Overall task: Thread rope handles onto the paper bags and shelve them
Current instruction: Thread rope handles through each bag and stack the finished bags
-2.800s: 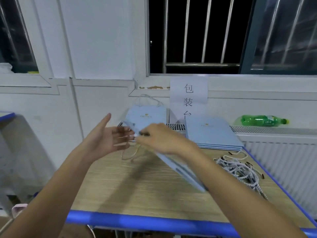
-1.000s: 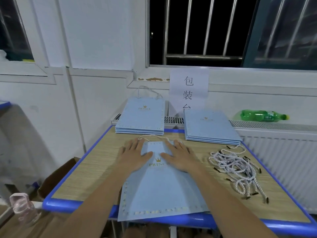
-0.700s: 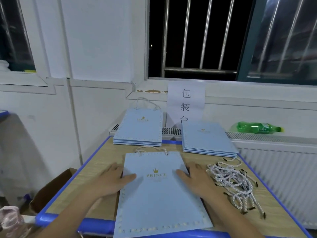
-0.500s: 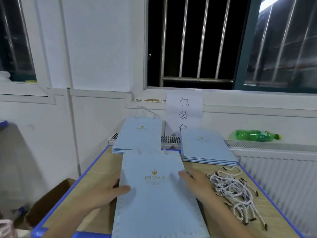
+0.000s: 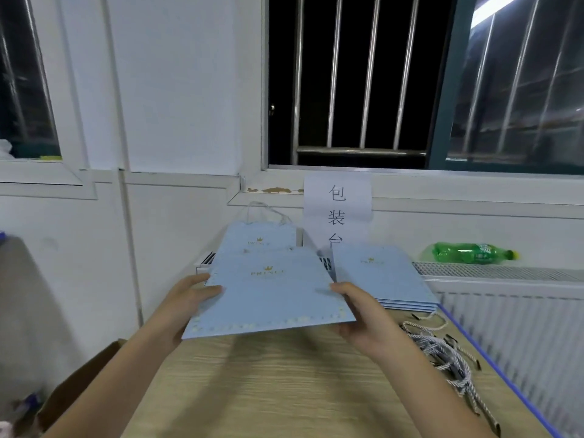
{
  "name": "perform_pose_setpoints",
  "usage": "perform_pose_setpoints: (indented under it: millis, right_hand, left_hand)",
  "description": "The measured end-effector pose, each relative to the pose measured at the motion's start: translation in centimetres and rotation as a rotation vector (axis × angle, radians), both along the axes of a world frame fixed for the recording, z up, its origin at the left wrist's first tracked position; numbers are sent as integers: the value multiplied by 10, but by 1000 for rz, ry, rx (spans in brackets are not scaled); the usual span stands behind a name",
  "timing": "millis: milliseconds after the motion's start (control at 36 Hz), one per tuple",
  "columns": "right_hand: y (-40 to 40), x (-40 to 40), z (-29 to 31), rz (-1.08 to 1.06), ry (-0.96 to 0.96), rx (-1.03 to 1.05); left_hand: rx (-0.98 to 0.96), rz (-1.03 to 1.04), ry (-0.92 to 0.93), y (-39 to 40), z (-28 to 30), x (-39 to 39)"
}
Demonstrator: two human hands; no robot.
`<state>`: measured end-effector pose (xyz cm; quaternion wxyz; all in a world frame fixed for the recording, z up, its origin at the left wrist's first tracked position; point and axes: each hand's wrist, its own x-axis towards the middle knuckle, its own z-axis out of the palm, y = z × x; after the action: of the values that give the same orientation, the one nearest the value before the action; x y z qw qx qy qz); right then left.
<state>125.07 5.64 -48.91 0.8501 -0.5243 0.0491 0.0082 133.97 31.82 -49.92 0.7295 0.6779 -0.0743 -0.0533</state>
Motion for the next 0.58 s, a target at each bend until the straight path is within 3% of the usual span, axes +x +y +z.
perform_pose_setpoints:
  millis: [83,194,250,361,583]
  right_hand:
    - [2,-3,-6,58,4,-46]
    - [2,3,-5,61,-26,-242]
    - [2,9,-1,41,-55,-288]
    - [4,28,10,-48,-156,-401]
    - [24,92,36,-333,-427,-395]
  left_hand:
    - [15,48,7,4,-2,3]
    - [-214,-100,90,0,6,3]
    - [-343,-157,37,2,10,1]
    - [-357,-354,-32,9,20,5]
    - [-330,79,-270,-11,45,63]
